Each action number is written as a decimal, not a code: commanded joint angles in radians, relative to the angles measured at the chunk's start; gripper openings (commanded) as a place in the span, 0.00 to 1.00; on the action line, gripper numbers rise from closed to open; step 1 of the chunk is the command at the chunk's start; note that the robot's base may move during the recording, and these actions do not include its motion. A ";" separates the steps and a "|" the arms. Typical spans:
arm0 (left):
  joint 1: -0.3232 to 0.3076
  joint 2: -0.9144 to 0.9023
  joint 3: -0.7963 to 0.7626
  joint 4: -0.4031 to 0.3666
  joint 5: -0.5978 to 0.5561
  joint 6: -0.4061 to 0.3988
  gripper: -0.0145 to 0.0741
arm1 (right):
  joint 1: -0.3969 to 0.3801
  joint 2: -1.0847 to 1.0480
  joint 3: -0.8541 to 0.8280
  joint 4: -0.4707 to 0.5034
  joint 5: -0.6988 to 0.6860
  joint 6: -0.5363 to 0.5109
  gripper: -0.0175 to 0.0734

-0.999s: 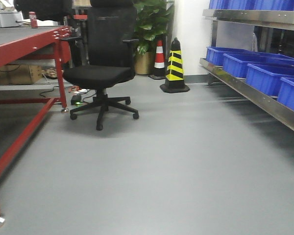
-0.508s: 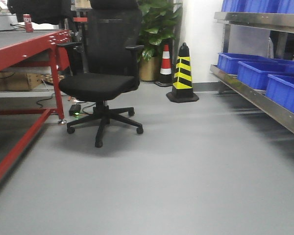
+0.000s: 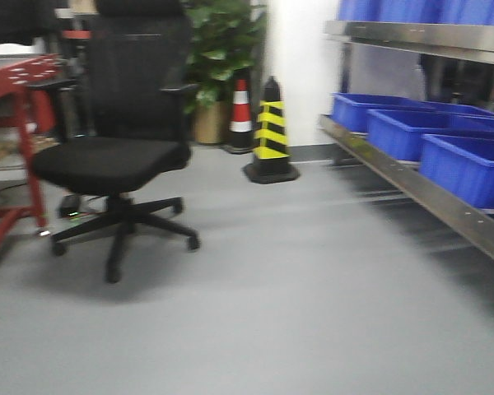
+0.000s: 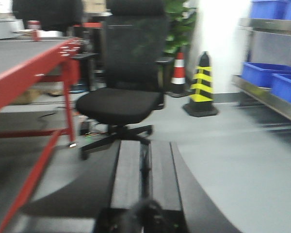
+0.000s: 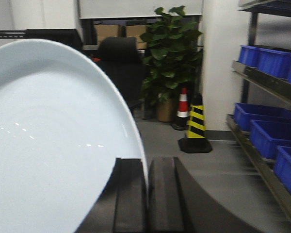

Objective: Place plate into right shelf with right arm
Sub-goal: 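Drive toward the steel rack of blue bins carrying the plate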

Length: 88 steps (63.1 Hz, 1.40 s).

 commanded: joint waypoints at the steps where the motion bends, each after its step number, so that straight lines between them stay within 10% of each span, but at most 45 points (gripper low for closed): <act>1: 0.000 -0.010 0.007 -0.002 -0.087 -0.002 0.11 | -0.003 0.018 -0.030 -0.018 -0.087 -0.001 0.25; 88: 0.000 -0.010 0.007 -0.002 -0.087 -0.002 0.11 | -0.003 0.018 -0.030 -0.018 -0.087 -0.001 0.25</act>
